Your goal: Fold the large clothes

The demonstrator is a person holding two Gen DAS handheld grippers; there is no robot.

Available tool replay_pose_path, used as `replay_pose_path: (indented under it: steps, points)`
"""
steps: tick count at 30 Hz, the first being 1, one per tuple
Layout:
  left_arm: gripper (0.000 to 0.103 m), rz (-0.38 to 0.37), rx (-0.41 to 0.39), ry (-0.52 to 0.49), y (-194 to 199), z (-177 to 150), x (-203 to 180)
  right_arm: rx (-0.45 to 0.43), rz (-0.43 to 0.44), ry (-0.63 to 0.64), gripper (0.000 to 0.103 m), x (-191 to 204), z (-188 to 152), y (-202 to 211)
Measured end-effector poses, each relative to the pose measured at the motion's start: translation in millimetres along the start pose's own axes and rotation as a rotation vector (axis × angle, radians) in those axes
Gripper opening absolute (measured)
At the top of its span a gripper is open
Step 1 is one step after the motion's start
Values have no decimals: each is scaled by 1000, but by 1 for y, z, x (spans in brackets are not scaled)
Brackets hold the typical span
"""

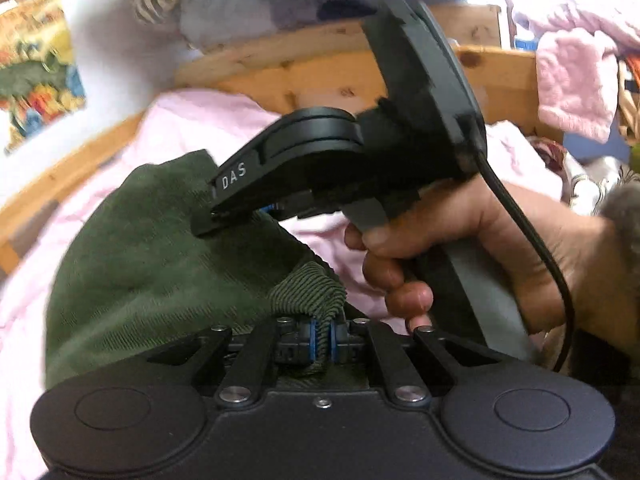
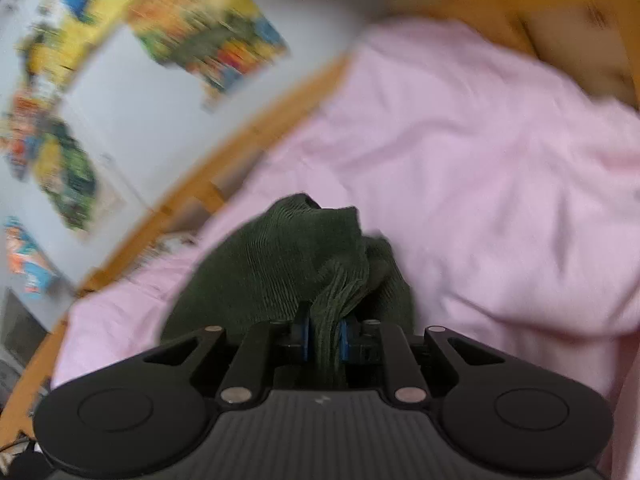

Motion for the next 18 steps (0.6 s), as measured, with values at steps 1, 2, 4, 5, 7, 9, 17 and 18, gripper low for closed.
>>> replay_pose_path:
  steps: [1,2,4,5,7,9,17,18]
  points:
    - [9,-16,12,22,-8,-4,1,10,-2,-14,15,-3,-3,-4]
    - [11,-29,29,46,-14,-8,2,8,-1,-15,15,-3,-3,-4]
    - [19,-57,52,103,-14,-13,6,-4,-14,7,15,-1,-3,-2]
    - [22,-82,48,130,-8,-12,7,-8,-23,13,16,0,-4,-2]
    - [42,-127,34,174,14,-8,10,-19,-39,21,16,0,-6,1]
    - [68,-115,-20,215,45,-2,20,-42,-68,55,16,4,-7,4]
    - [102,203,-183,341,132,-27,119,-145,-272,360,23,42,-18,1]
    - [102,232,-179,349,129,-38,134,-149,-284,368,31,42,-20,1]
Point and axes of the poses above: each gripper's, at about its wrist camera, not at the fingertips, and y roughly against the way its jaws point, x to its left, z to its top, the point moved 10 cm from there along -y, roughly the way its jaws point, and after that the axes turned 9 degrees about -z, right-handed, at the moved point
